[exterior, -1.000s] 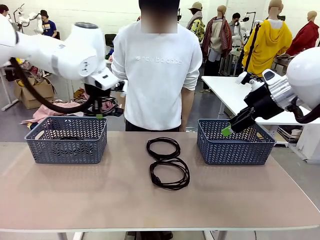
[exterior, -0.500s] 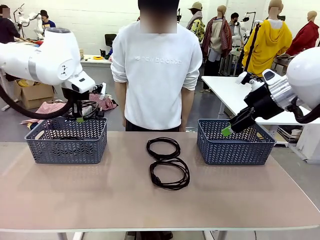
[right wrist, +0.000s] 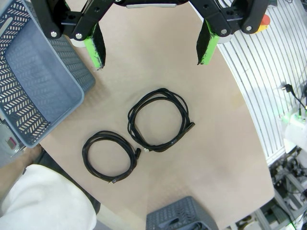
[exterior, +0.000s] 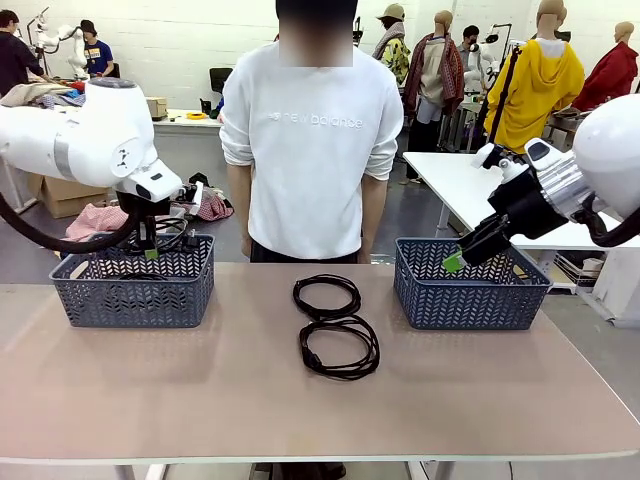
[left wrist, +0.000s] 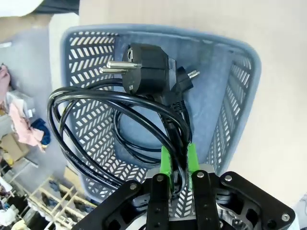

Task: Organize the cables according to human instructions.
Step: Pick up a bundle of cables and place it in the basket indicated by the human.

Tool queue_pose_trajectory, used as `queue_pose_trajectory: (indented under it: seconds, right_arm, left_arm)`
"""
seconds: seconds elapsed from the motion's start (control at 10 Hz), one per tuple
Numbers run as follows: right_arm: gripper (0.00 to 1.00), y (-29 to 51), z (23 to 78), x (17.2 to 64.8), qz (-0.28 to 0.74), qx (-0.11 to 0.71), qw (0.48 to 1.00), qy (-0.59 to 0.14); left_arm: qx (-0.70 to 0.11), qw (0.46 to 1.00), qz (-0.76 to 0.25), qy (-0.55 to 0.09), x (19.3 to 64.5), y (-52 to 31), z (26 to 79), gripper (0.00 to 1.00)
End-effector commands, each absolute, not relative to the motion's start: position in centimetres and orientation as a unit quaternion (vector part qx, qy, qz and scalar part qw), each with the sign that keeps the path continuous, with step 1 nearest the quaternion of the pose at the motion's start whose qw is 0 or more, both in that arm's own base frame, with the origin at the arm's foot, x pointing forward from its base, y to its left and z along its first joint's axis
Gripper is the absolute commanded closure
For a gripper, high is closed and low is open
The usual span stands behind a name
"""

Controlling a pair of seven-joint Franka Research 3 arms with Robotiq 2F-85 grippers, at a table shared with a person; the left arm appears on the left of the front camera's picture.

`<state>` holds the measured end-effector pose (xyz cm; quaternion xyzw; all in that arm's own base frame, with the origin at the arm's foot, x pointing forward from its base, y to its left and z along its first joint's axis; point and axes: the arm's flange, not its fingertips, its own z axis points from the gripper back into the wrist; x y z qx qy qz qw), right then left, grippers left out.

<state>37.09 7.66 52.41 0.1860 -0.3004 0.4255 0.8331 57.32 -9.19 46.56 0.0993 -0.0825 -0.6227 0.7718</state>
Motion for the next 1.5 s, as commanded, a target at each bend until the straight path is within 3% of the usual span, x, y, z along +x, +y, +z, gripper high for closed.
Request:
queue_pose_trajectory:
  seconds: [0.0, 0.5, 0.6, 0.7, 0.8, 0.9, 1.0, 1.1, 1.2, 1.3, 1.4]
  right_arm:
    - [0.00, 7.7, 52.3, 37.2, 0.425, 0.196, 0.829, -0.305]
    - [0.00, 7.7, 52.3, 37.2, 0.425, 0.196, 0.829, -0.305]
    - [0.00, 7.7, 52.3, 37.2, 0.425, 0.196, 0.829, -0.305]
    - [0.00, 7.7, 52.3, 37.2, 0.425, 0.196, 0.829, -0.305]
    - [0.00, 7.7, 52.3, 37.2, 0.425, 0.196, 0.829, -0.305]
    - [0.00, 7.7, 52.3, 37.2, 0.425, 0.196, 0.829, -0.305]
    - [0.00, 7.7, 52.3, 37.2, 0.425, 0.196, 0.829, -0.305]
    - [0.00, 7.7, 52.3, 37.2, 0.425, 0.196, 0.829, -0.305]
    - [0.00, 7.7, 52.3, 37.2, 0.425, 0.196, 0.829, -0.305]
    - [0.00, 7.7, 52.3, 37.2, 0.425, 0.196, 0.829, -0.305]
    - [0.00, 7.7, 52.3, 37.2, 0.425, 0.196, 0.829, -0.305]
  left_arm:
    - [0.110, 0.773, -0.618, -0.092, 57.5, -8.5, 46.0, 0.89]
    - [0.111, 0.777, -0.614, -0.090, 58.7, -8.4, 44.8, 0.89]
    - [0.113, 0.779, -0.610, -0.090, 58.8, -8.3, 44.7, 0.66]
    - [0.113, 0.782, -0.606, -0.094, 58.9, -8.3, 44.7, 0.66]
    - [0.111, 0.784, -0.603, -0.095, 58.9, -8.3, 44.8, 0.47]
    - [0.113, 0.787, -0.600, -0.093, 58.9, -8.1, 45.0, 0.62]
    - [0.108, 0.787, -0.601, -0.092, 58.9, -8.1, 45.3, 0.27]
    - [0.104, 0.787, -0.602, -0.088, 58.9, -8.3, 45.6, 0.42]
    - [0.095, 0.787, -0.604, -0.083, 58.9, -8.4, 45.7, 0.08]
    - [0.086, 0.787, -0.606, -0.082, 59.0, -8.3, 45.8, 0.23]
    - [0.080, 0.786, -0.607, -0.081, 59.0, -8.4, 45.8, 0.00]
